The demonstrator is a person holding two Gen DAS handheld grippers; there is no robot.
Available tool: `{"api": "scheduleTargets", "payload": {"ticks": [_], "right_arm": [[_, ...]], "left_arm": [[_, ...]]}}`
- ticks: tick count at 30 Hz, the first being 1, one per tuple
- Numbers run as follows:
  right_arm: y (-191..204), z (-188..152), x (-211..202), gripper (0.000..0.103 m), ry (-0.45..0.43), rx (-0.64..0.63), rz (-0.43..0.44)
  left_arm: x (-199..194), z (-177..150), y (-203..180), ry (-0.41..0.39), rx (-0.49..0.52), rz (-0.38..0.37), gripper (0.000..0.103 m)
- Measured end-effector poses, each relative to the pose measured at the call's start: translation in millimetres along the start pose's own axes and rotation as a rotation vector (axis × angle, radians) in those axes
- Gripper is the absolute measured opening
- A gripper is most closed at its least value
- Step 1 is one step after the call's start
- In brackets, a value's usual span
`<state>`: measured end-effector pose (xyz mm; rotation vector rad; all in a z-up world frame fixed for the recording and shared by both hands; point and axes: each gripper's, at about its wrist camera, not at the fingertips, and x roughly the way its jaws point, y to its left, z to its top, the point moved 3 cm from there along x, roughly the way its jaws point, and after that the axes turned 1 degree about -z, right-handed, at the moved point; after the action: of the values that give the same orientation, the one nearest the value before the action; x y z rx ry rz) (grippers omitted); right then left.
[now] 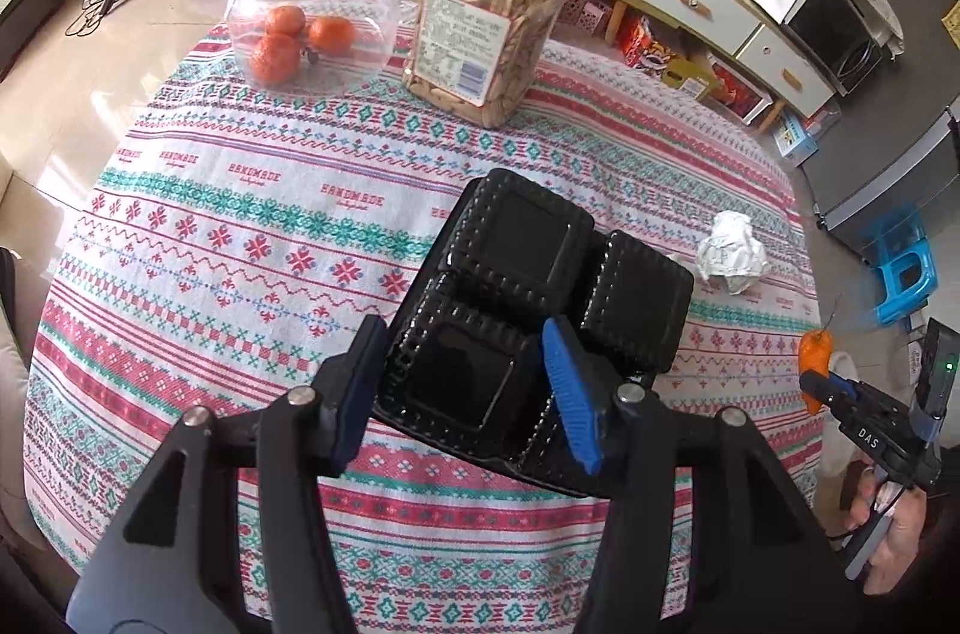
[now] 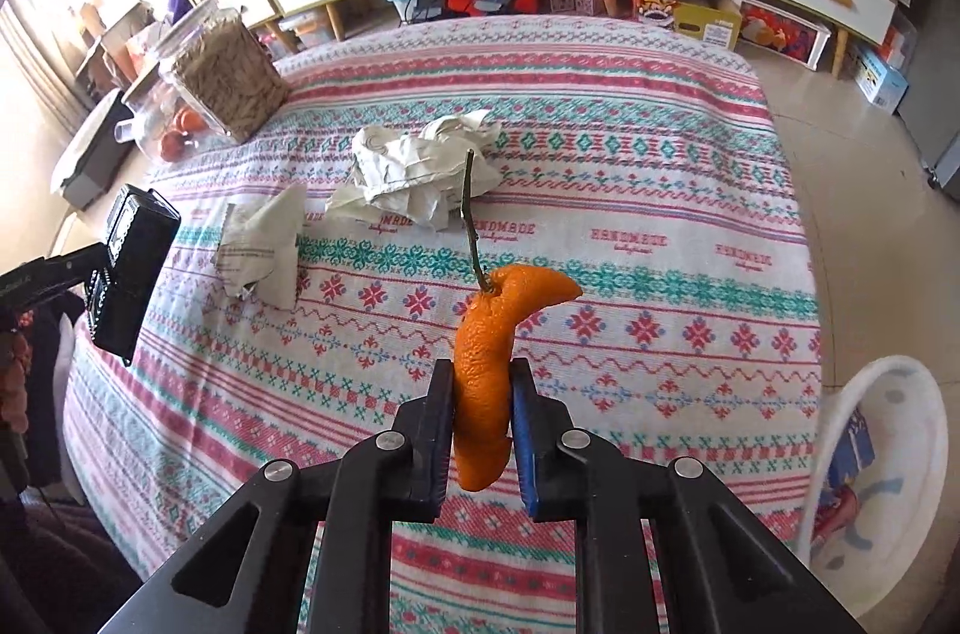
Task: Collect trash
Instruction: 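Carry the black tray to the bucket and open the left tool while the right tool carries the orange item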
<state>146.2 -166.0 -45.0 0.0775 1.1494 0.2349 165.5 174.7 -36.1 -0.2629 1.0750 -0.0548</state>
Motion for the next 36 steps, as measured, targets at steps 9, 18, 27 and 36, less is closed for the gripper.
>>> {"api": "scheduleTargets", "payload": {"ticks": [9, 18, 27, 36], "right_arm": [[-29, -11, -25, 0.018, -0.023, 0.041, -0.022], [-75, -27, -52, 0.018, -0.050, 0.115, -0.058], [-136, -61, -85, 0.018, -0.059, 0.180, -0.109], [-212, -103, -120, 0.018, -0.078, 0.306, -0.163]], "left_arm": [[2, -8, -46, 0.007, 0.073, -0.060, 0.055], [12, -16, -97, 0.024, 0.150, -0.101, 0.055], [30, -32, -165, 0.072, 0.232, -0.159, 0.055], [48, -63, -258, 0.107, 0.372, -0.212, 0.055]]}}
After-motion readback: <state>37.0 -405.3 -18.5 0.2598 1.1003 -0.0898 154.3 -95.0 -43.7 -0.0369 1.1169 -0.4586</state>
